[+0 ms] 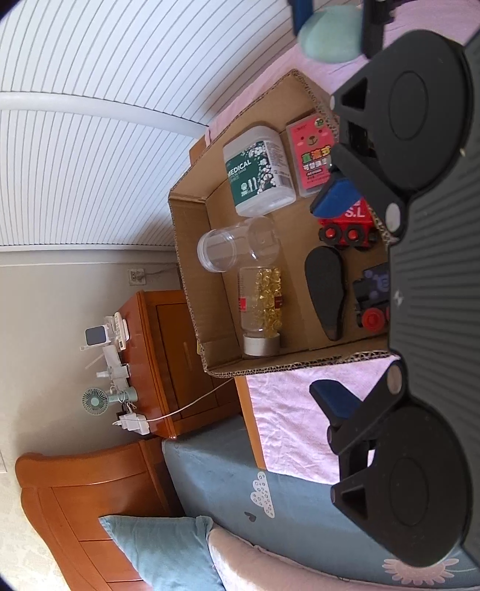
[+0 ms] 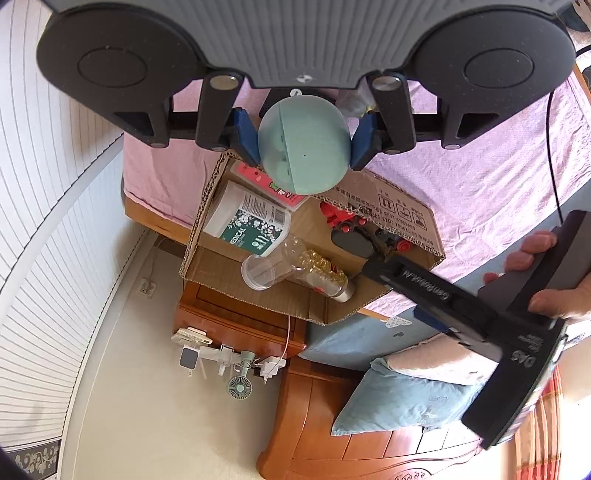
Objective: Organize rigid objects
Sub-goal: 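Lower mint-green ball into box and open right gripper, then move right tool to black digital timer while left nears gray elephant toy, then grasp gray elephant with left gripper while right grasps black timer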
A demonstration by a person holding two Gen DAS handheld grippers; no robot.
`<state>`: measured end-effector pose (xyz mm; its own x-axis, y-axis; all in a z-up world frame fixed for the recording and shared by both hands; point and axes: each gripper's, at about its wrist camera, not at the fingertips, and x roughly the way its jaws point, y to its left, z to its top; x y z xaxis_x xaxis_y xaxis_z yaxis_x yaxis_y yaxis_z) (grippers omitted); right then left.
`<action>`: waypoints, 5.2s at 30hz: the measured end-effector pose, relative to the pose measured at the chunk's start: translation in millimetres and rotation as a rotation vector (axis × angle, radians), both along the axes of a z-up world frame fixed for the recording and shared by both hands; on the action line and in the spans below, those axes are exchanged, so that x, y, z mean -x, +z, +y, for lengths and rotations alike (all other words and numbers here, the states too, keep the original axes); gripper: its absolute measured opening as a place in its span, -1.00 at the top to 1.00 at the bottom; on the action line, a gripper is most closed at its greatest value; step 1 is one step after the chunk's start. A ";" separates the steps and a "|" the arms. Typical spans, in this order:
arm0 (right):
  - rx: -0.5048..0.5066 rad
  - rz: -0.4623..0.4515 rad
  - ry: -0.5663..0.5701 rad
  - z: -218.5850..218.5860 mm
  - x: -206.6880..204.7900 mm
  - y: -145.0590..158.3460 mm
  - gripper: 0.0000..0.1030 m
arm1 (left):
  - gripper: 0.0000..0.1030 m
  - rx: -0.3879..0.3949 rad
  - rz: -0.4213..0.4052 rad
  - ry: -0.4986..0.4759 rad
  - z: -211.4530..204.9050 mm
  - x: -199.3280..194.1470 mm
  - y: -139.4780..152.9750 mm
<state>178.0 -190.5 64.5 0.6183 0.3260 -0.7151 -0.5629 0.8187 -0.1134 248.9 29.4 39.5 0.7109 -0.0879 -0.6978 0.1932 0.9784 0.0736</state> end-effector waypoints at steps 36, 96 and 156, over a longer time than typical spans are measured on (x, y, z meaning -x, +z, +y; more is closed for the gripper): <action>-0.013 0.030 -0.274 30.7 -166.9 -9.5 -1.00 | -0.89 0.012 -0.014 0.115 13.3 108.7 6.7; -0.047 0.303 -0.468 -27.2 -55.7 -108.2 -1.00 | -0.89 0.012 0.057 0.108 9.6 112.7 -13.3; -0.040 0.082 -0.321 -46.1 12.1 -121.6 -1.00 | -0.96 0.060 0.213 0.045 -58.7 60.2 -81.5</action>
